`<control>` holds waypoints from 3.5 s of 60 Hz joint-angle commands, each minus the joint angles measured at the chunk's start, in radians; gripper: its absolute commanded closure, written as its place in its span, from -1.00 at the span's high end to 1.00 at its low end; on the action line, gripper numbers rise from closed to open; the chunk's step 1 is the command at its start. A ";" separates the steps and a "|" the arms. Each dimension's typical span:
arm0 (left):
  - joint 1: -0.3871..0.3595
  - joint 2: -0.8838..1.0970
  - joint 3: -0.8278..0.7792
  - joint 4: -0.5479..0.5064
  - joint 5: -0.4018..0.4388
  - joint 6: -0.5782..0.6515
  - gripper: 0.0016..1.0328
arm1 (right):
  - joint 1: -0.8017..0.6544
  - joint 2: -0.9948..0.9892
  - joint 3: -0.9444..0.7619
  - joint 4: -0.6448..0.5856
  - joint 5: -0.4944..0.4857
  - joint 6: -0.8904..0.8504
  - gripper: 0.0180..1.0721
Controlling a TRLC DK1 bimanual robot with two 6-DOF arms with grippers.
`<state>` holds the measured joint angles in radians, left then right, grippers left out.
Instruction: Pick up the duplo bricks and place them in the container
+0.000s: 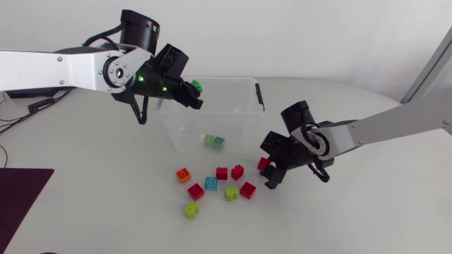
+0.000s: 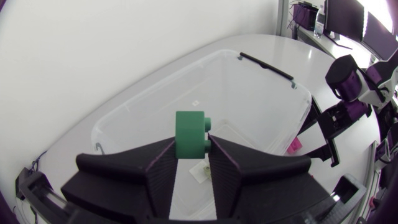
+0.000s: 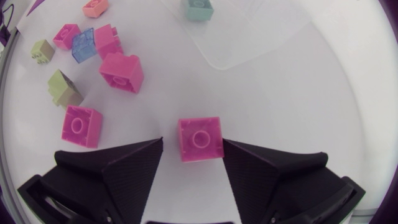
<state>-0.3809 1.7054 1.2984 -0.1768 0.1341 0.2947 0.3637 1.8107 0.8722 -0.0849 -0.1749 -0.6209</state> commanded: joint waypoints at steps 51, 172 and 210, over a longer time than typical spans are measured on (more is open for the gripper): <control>0.062 -0.420 -0.403 -0.365 0.116 0.170 0.79 | 0.061 -0.470 0.217 -0.246 -0.048 0.178 -0.61; 0.007 -0.411 -0.275 -0.145 0.121 0.086 -0.58 | 0.248 -0.140 -0.133 -0.030 0.034 0.247 0.70; 0.007 -0.033 -0.070 0.148 0.024 -0.089 -0.09 | 0.248 -0.264 -0.156 -0.046 0.043 0.237 -0.59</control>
<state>-0.3790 1.6218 1.1759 -0.0486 0.1696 0.2443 0.6079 1.6112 0.7376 -0.1062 -0.1329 -0.3702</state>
